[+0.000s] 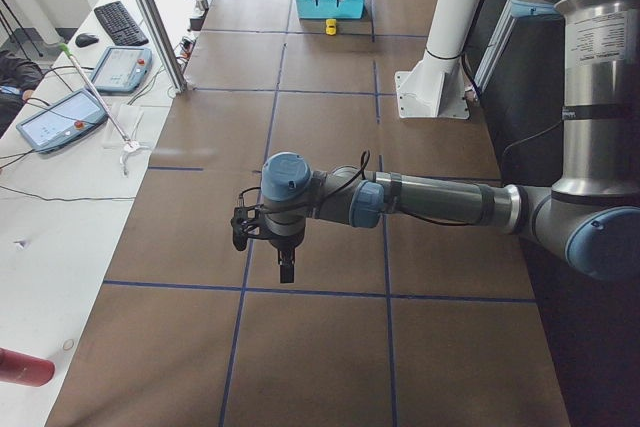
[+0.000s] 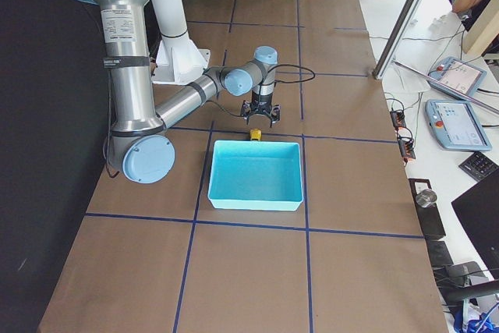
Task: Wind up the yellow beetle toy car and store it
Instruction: 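Lower the right gripper onto the yellow car beside the bin and grasp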
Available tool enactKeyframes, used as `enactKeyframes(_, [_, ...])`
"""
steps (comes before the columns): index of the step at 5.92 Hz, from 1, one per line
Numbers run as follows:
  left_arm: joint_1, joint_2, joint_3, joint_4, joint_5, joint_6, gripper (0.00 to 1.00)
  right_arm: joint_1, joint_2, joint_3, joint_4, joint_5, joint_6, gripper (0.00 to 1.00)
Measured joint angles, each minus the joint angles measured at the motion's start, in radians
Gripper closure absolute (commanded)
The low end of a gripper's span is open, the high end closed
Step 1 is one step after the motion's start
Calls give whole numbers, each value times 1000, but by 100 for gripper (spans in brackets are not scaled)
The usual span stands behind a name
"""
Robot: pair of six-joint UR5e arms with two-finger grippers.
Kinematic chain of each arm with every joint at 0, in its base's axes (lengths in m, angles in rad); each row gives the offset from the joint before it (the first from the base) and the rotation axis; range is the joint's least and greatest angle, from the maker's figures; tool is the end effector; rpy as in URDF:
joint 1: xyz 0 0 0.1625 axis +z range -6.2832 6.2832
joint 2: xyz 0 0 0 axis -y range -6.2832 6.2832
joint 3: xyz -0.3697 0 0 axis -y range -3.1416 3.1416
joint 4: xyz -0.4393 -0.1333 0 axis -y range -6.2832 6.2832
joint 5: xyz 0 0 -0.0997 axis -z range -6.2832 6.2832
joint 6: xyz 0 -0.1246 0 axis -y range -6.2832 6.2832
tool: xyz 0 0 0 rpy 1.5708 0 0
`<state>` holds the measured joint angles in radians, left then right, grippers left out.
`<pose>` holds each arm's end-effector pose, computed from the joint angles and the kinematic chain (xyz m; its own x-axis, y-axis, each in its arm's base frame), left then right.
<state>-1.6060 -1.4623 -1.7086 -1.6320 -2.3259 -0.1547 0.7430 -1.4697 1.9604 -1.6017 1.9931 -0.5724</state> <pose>-0.0657 -0.5046 0.5985 0.7158 -0.1175 -0.6883 0.1471 0.9890 -0.0159 -0.3601 -0.4425 0.3809 0.0486 -0.9965 0.0684 0.8164 0.0791 0.5720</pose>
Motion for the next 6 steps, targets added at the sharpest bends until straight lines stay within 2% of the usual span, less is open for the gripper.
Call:
enactKeyframes(2, [-10,3,17,-8,4,11,0,-27,-5,-52,72,-8,1,0])
enactKeyframes(4, [-12,19,14,-19,3,20,0,-56,-14,-58,80,-38,1,0])
enactKeyframes(6, [-11,61,12,-112,1,20,0,-81,-16,-62,80,-64,2,0])
